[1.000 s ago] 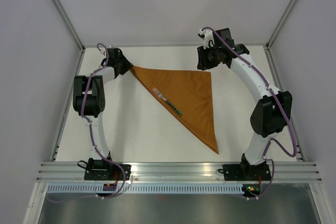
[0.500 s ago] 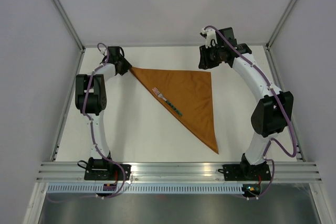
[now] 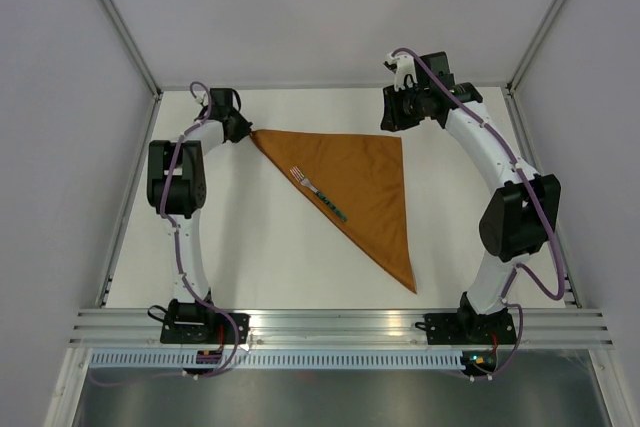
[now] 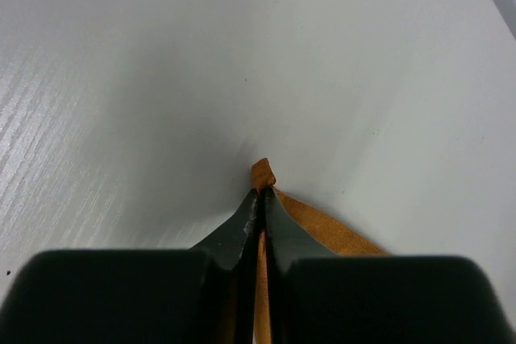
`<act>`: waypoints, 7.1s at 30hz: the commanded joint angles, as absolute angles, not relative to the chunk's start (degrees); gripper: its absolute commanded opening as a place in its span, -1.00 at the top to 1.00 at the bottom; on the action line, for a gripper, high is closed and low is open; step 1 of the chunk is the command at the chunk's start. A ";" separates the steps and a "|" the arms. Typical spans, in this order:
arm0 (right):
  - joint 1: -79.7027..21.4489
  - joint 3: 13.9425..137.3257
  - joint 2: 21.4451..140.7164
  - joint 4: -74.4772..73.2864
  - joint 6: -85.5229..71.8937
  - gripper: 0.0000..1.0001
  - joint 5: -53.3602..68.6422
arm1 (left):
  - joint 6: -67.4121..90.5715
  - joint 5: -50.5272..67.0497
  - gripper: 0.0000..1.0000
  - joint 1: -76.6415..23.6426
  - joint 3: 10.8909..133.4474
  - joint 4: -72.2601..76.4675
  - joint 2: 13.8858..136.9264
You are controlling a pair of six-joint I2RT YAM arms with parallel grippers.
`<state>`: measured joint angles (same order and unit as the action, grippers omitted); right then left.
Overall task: Fold the napkin, place the utensils inside, and roll it up
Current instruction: Fold the napkin
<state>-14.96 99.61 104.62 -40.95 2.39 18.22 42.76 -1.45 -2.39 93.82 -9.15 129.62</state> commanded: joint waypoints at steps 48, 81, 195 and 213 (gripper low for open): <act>-13.01 89.74 97.65 -37.27 3.34 0.34 14.77 | 22.59 32.52 0.95 -23.90 57.31 28.13 96.76; -12.83 84.73 97.56 -35.95 3.87 0.35 14.85 | 16.79 34.63 0.72 -34.10 52.03 22.15 107.14; 3.34 87.10 93.08 -36.30 4.22 0.36 19.16 | -20.66 -16.43 0.17 -87.28 49.39 47.28 117.42; 3.43 87.98 94.66 -36.47 4.39 0.36 18.98 | -17.49 -16.00 0.95 -84.02 49.31 48.07 115.67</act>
